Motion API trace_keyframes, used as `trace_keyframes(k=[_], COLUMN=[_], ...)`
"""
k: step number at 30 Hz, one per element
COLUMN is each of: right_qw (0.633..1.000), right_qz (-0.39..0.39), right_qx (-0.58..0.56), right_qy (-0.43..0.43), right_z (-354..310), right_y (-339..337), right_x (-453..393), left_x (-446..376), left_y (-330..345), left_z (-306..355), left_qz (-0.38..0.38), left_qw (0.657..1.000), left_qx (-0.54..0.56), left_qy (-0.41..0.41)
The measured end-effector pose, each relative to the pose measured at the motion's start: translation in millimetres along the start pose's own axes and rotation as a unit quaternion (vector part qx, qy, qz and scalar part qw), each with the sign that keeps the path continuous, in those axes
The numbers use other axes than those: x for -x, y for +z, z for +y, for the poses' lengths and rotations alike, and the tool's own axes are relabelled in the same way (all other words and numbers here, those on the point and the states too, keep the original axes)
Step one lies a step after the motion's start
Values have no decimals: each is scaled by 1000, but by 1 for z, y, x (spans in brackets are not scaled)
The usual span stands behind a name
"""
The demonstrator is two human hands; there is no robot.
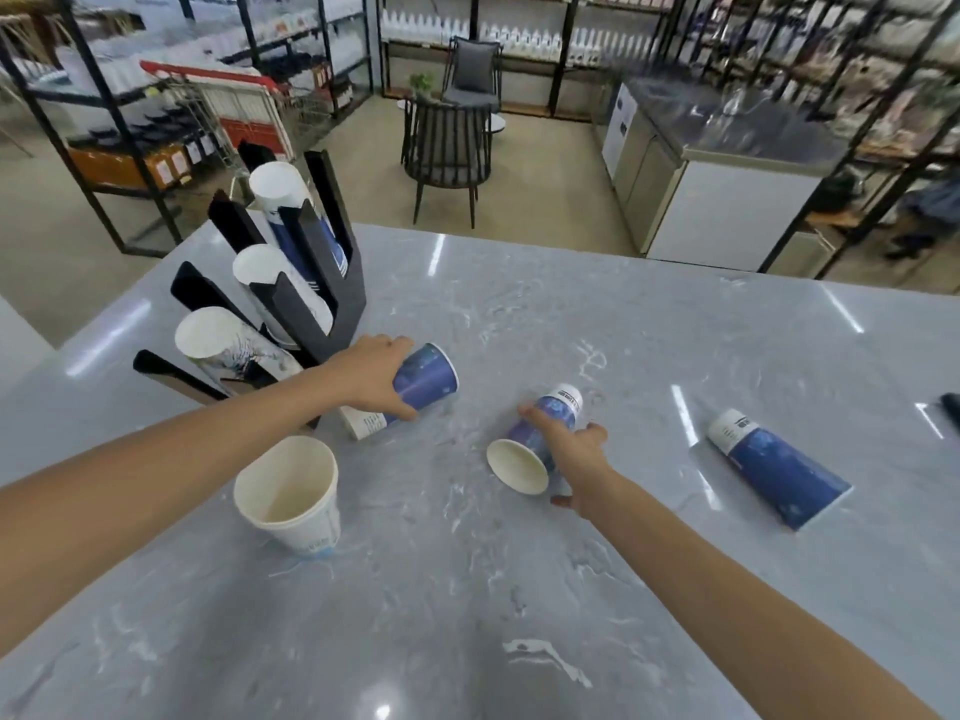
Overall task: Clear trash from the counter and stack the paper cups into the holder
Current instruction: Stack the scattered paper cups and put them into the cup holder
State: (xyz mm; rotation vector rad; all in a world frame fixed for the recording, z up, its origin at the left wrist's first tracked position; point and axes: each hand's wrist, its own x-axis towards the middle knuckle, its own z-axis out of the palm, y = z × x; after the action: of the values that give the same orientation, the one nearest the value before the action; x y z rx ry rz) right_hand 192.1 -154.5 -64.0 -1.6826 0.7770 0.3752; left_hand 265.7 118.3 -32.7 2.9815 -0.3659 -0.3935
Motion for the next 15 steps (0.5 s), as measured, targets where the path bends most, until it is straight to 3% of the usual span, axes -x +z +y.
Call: trace_keyframes(k=[7, 15], right_qw=[999, 997], right_qz=[-24, -40], right_qx=[-21, -61], right_qy=[27, 0], right_z=[13, 24], right_y=[7, -1], right_x=[-4, -8], left_x=[-23, -27], left_y=[16, 20], left_z=[-10, -16], left_qz=[-42, -36], left_qw=[998, 999], left_qx=[-49, 3], left_qy=[-23, -2])
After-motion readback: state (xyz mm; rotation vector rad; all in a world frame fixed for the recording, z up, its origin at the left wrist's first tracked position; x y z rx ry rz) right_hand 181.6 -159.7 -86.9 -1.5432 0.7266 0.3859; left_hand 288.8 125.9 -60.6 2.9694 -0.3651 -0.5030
